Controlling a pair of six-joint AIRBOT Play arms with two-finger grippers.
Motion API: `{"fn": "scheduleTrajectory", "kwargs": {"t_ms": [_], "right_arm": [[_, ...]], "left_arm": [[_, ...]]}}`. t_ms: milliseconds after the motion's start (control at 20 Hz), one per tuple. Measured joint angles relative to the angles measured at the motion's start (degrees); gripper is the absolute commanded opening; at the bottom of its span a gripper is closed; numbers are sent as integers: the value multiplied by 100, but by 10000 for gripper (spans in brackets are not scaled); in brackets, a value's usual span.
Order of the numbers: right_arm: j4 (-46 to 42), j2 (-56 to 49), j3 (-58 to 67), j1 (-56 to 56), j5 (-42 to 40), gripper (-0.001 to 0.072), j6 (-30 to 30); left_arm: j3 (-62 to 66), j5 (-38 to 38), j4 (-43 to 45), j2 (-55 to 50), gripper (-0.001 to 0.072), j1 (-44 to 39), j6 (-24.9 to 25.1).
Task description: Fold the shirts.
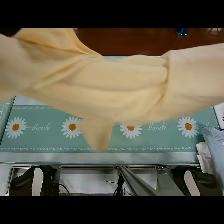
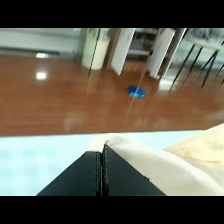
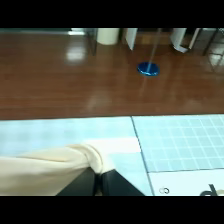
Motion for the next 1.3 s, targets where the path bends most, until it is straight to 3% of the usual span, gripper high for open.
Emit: {"fn": "scheduleTrajectory", "kwargs": {"t_ms": [450, 750, 950, 1100, 1150, 1200, 1250, 1300], "right_arm": [[501, -409, 33, 7, 503, 24, -13], [1860, -2592, 33, 13, 330, 25, -125], [3348, -4203, 33, 13, 116, 25, -319], [3985, -5106, 33, 13, 59, 26, -380], [4076, -5311, 33, 13, 52, 80, -393], [4153, -5493, 33, 13, 31, 260, -400], [4203, -5619, 33, 13, 24, 392, -435], [4249, -5716, 37, 11, 9, 405, -496]], "left_arm": [[-334, -1016, 354, 444, 20, 0, -570], [-2533, -1202, 114, 503, 20, 0, -695], [-4258, -629, -627, 514, 20, -28, -601], [-5261, -133, -931, 514, 20, -140, -378], [-5510, -2, -999, 514, 20, -177, -297], [-5753, 107, -1034, 514, 20, -203, -225], [-5945, 190, -1062, 514, 20, -223, -173], [-6113, 273, -1084, 514, 20, -240, -114]]}}
